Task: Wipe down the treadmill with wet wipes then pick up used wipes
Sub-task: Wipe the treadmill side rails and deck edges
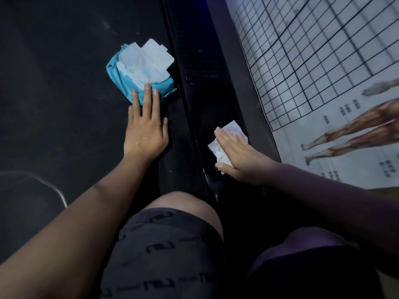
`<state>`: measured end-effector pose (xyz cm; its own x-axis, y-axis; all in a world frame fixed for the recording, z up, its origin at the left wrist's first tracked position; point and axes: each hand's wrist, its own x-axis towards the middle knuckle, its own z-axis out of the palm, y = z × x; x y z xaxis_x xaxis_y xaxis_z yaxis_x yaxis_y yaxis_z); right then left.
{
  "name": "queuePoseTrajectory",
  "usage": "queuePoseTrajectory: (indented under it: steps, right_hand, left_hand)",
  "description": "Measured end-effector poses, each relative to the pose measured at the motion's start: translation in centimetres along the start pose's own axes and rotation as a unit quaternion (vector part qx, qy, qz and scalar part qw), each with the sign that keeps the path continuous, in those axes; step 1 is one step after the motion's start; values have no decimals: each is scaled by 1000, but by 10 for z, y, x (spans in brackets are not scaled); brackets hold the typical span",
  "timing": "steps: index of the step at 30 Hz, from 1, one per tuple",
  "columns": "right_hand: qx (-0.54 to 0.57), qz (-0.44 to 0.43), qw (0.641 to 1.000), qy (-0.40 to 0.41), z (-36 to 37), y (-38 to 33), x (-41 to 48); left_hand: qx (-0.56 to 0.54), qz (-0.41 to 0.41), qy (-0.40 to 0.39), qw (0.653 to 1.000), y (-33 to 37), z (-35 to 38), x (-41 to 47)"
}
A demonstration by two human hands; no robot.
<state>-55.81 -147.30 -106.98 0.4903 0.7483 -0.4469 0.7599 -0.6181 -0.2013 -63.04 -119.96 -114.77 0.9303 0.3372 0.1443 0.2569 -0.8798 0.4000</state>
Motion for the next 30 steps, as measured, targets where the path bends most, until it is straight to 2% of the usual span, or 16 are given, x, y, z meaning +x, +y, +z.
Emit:
queuePoseTrajectory:
  steps: [2, 4, 7, 12, 21, 25, 28, 30]
  right_hand:
    - [36, -17, 998, 47, -13, -6, -6]
    - [5, -41, 995, 96, -23, -2, -13]
    - [-34, -93, 991, 93, -24, 6, -22]
    - [-70, -148, 977, 137, -7, 9, -30]
    - [-196, -133, 964, 116, -5, 3, -24]
    - [-198, -46, 974, 94, -11, -24, -25]
    - [-80, 74, 994, -10, -15, -47, -26]
    - [-10, 125, 991, -35, -17, -56, -28]
  left_hand:
    - [-1, 1, 3, 1000, 0, 0, 0]
    - [-3, -1, 5, 1000, 0, 1, 0]
    - [-4, -3, 5, 1000, 0, 1, 0]
    - [2, 0, 3, 1000, 0, 3, 0]
    - [-3, 3, 1, 1000, -1, 2, 0]
    - [-3, 3, 2, 1000, 0, 2, 0]
    - [1, 4, 5, 1000, 0, 2, 0]
    - [3, 4, 3, 1000, -1, 2, 0]
